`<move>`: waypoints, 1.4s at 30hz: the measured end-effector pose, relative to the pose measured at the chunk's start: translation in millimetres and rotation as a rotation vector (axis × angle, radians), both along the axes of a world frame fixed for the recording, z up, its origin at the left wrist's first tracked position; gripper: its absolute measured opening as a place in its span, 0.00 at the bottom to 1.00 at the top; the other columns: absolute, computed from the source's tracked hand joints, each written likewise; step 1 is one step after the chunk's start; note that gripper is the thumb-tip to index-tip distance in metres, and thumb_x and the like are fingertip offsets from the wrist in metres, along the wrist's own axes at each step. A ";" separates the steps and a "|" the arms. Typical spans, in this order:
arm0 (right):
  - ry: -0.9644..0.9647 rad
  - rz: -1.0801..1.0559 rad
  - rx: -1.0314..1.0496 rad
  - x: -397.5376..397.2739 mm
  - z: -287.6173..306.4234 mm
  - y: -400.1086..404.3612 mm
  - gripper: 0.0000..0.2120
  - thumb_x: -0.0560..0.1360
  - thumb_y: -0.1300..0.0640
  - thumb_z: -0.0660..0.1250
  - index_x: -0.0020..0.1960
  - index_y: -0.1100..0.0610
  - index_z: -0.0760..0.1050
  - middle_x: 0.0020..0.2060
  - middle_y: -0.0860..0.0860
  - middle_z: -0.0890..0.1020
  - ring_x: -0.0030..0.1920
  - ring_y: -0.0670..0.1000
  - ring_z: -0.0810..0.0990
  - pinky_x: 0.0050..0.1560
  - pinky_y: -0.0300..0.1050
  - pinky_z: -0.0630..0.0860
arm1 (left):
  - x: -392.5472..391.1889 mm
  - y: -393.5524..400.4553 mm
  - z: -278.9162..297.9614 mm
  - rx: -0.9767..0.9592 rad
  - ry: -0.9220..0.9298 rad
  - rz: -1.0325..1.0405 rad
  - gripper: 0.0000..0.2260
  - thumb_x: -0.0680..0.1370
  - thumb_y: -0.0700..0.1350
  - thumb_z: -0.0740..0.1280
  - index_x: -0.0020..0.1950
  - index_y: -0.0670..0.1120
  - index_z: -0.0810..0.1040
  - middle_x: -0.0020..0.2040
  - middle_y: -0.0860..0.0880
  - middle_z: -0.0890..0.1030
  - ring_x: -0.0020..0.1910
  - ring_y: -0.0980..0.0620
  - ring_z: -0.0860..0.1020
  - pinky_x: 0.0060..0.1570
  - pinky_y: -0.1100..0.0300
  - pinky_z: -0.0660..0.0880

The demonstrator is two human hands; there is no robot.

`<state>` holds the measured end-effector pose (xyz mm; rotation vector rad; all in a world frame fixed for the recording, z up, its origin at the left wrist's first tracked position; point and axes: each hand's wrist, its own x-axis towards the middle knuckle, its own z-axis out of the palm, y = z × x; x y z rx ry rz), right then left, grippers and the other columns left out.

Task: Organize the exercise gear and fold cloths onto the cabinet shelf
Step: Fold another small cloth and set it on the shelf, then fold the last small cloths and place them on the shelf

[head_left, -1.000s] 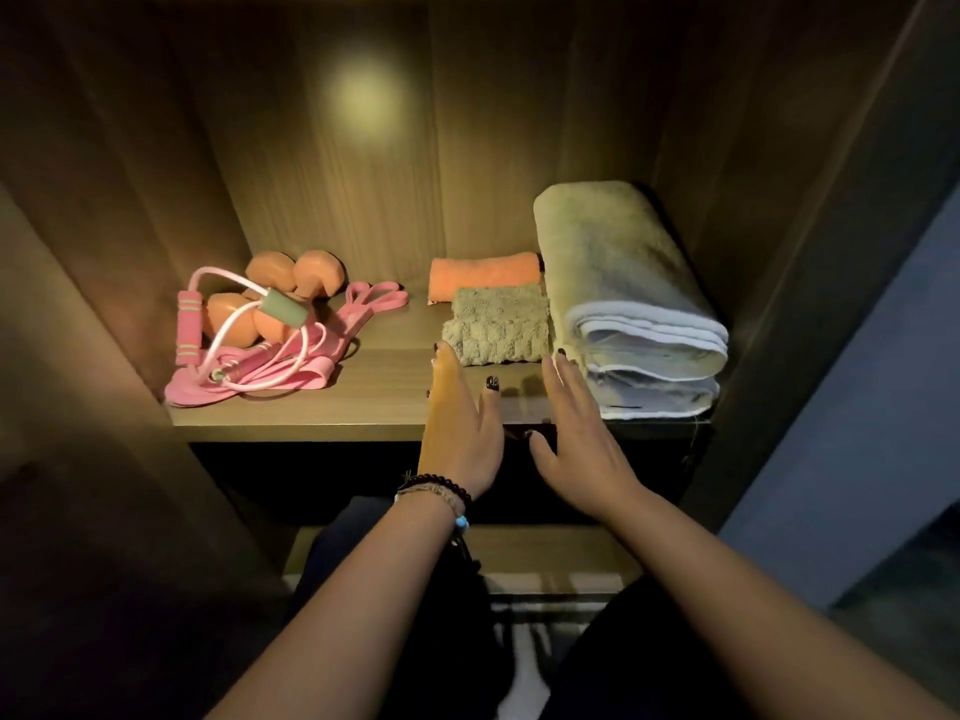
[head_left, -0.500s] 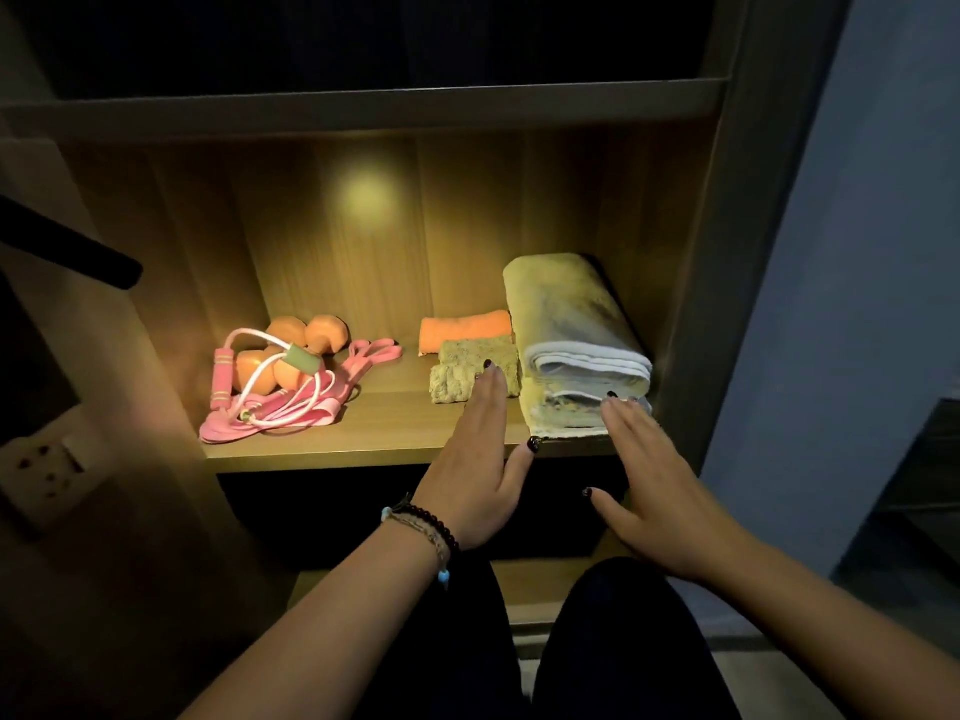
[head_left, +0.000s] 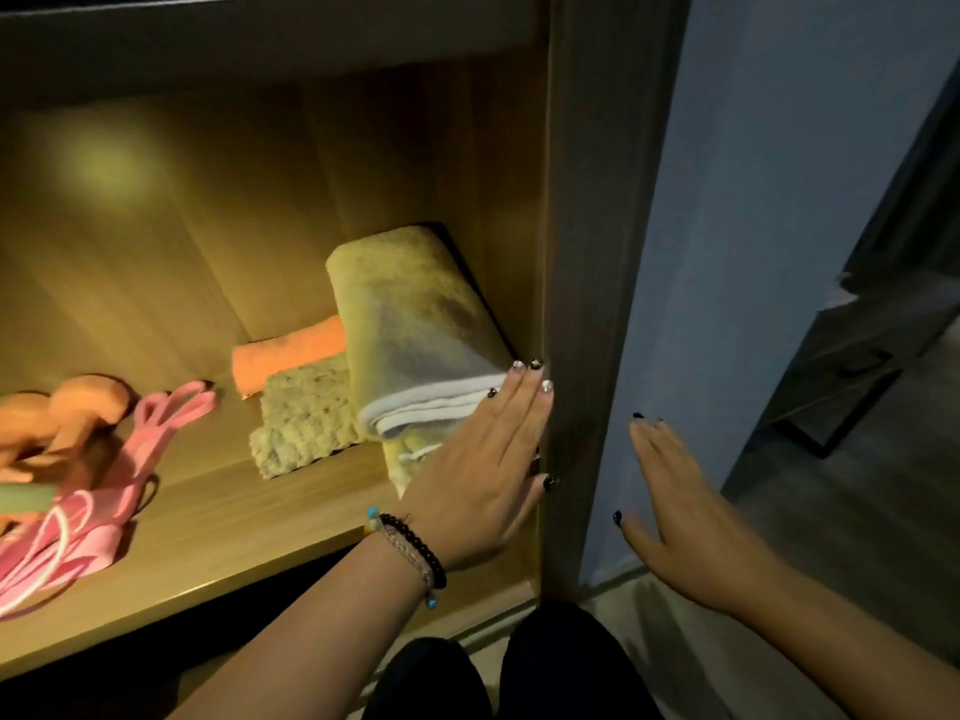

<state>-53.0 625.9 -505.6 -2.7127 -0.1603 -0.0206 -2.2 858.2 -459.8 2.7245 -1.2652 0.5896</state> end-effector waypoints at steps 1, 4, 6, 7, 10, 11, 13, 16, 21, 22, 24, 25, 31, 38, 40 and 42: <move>0.027 -0.019 -0.011 5.8 2.4 -6.4 0.42 0.80 0.46 0.59 0.72 0.52 0.26 0.75 0.45 0.34 0.76 0.46 0.34 0.76 0.44 0.40 | 11.0 -11.9 -0.6 -0.006 -0.007 -0.051 0.31 0.79 0.48 0.59 0.76 0.36 0.53 0.76 0.37 0.56 0.77 0.41 0.55 0.73 0.47 0.59; 0.120 -0.102 0.004 19.4 19.5 -23.9 0.42 0.80 0.46 0.58 0.70 0.51 0.24 0.72 0.46 0.31 0.75 0.45 0.33 0.77 0.47 0.42 | 29.6 -45.0 2.1 -0.074 -0.003 -0.186 0.28 0.78 0.45 0.60 0.75 0.36 0.56 0.75 0.38 0.57 0.76 0.41 0.56 0.75 0.50 0.55; 0.119 -0.160 0.016 22.5 42.6 -31.5 0.40 0.79 0.48 0.59 0.74 0.55 0.31 0.73 0.48 0.35 0.75 0.48 0.37 0.77 0.49 0.45 | 36.0 -63.6 13.3 -0.047 0.020 -0.261 0.27 0.80 0.46 0.58 0.75 0.36 0.57 0.76 0.38 0.59 0.77 0.42 0.56 0.75 0.50 0.57; 0.061 -0.146 -0.026 24.4 52.9 -35.6 0.38 0.78 0.51 0.61 0.75 0.59 0.39 0.75 0.53 0.42 0.77 0.52 0.44 0.76 0.52 0.51 | 40.7 -72.2 22.8 -0.022 0.033 -0.284 0.27 0.80 0.47 0.57 0.75 0.37 0.57 0.76 0.39 0.59 0.77 0.43 0.56 0.74 0.50 0.59; 0.081 -0.138 -0.189 28.2 92.6 -49.3 0.38 0.77 0.51 0.64 0.76 0.61 0.45 0.76 0.58 0.50 0.77 0.57 0.50 0.76 0.50 0.47 | 56.6 -95.4 63.3 0.029 0.120 -0.312 0.28 0.79 0.48 0.58 0.75 0.37 0.56 0.75 0.39 0.62 0.76 0.43 0.59 0.70 0.48 0.64; 0.114 -0.185 -0.186 27.6 105.1 -54.2 0.39 0.78 0.48 0.62 0.77 0.59 0.41 0.77 0.54 0.46 0.77 0.55 0.44 0.74 0.45 0.39 | 61.3 -101.7 77.8 0.043 0.148 -0.317 0.29 0.78 0.48 0.59 0.75 0.37 0.56 0.75 0.38 0.62 0.75 0.43 0.59 0.70 0.48 0.65; 0.162 -0.249 -0.167 25.9 127.5 -62.2 0.40 0.78 0.44 0.60 0.78 0.57 0.39 0.78 0.53 0.42 0.76 0.52 0.37 0.68 0.42 0.30 | 67.5 -111.6 105.6 0.082 0.203 -0.336 0.32 0.76 0.48 0.65 0.75 0.37 0.58 0.75 0.38 0.63 0.75 0.43 0.59 0.70 0.48 0.64; 0.203 -0.299 -0.150 20.7 166.4 -70.6 0.40 0.79 0.45 0.58 0.77 0.57 0.36 0.78 0.53 0.40 0.71 0.50 0.30 0.69 0.43 0.29 | 72.1 -125.3 142.5 0.165 0.264 -0.351 0.34 0.73 0.50 0.69 0.74 0.38 0.63 0.75 0.39 0.64 0.75 0.45 0.60 0.71 0.49 0.60; 0.215 -0.406 -0.115 14.8 217.7 -92.6 0.39 0.79 0.45 0.59 0.77 0.55 0.36 0.78 0.52 0.41 0.71 0.49 0.30 0.70 0.45 0.33 | 71.6 -153.4 177.4 0.234 0.401 -0.412 0.35 0.79 0.52 0.56 0.77 0.45 0.37 0.77 0.46 0.38 0.76 0.50 0.38 0.74 0.51 0.45; 0.205 -0.423 -0.128 14.7 223.8 -99.6 0.39 0.79 0.45 0.59 0.77 0.55 0.37 0.78 0.52 0.42 0.71 0.49 0.31 0.70 0.45 0.33 | 71.0 -160.4 180.0 0.204 0.398 -0.405 0.35 0.80 0.51 0.57 0.76 0.46 0.36 0.77 0.47 0.38 0.76 0.51 0.38 0.73 0.52 0.44; 0.192 -0.460 -0.145 14.5 234.5 -115.0 0.39 0.78 0.46 0.60 0.77 0.56 0.38 0.78 0.53 0.43 0.75 0.51 0.34 0.70 0.46 0.33 | 68.1 -179.0 183.1 0.129 0.453 -0.367 0.34 0.80 0.50 0.58 0.75 0.48 0.35 0.77 0.49 0.38 0.75 0.54 0.38 0.72 0.56 0.40; 0.201 -0.484 -0.146 14.8 239.0 -123.9 0.39 0.78 0.46 0.60 0.78 0.56 0.39 0.78 0.54 0.43 0.76 0.53 0.36 0.71 0.47 0.34 | 67.0 -190.0 183.0 0.099 0.520 -0.344 0.35 0.81 0.50 0.57 0.73 0.51 0.32 0.76 0.52 0.34 0.75 0.56 0.35 0.71 0.59 0.37; 0.269 -0.631 -0.105 19.7 248.8 -204.2 0.40 0.78 0.47 0.62 0.78 0.56 0.40 0.78 0.54 0.43 0.77 0.55 0.39 0.72 0.50 0.39 | 73.0 -278.4 174.0 -0.008 0.666 -0.333 0.37 0.81 0.48 0.57 0.70 0.55 0.25 0.70 0.61 0.26 0.72 0.62 0.31 0.67 0.69 0.33; 0.354 -0.592 -0.116 42.9 228.2 -318.5 0.40 0.78 0.46 0.61 0.78 0.55 0.39 0.78 0.55 0.42 0.77 0.56 0.39 0.74 0.53 0.41 | 102.6 -397.5 159.8 -0.026 0.758 -0.281 0.37 0.81 0.46 0.58 0.71 0.53 0.27 0.70 0.60 0.26 0.73 0.62 0.32 0.69 0.69 0.35; 0.377 -0.565 -0.120 53.2 222.3 -349.4 0.40 0.77 0.46 0.61 0.78 0.55 0.40 0.78 0.55 0.43 0.77 0.56 0.39 0.74 0.53 0.41 | 111.2 -428.9 155.0 -0.049 0.788 -0.218 0.37 0.81 0.46 0.58 0.72 0.51 0.28 0.68 0.61 0.23 0.72 0.60 0.30 0.71 0.65 0.36; 0.408 -0.496 -0.160 63.4 215.8 -378.0 0.39 0.78 0.47 0.61 0.78 0.56 0.40 0.78 0.56 0.43 0.77 0.57 0.39 0.73 0.54 0.39 | 120.6 -457.7 150.7 -0.086 0.822 -0.133 0.37 0.81 0.46 0.58 0.75 0.48 0.31 0.70 0.57 0.25 0.72 0.58 0.29 0.73 0.61 0.37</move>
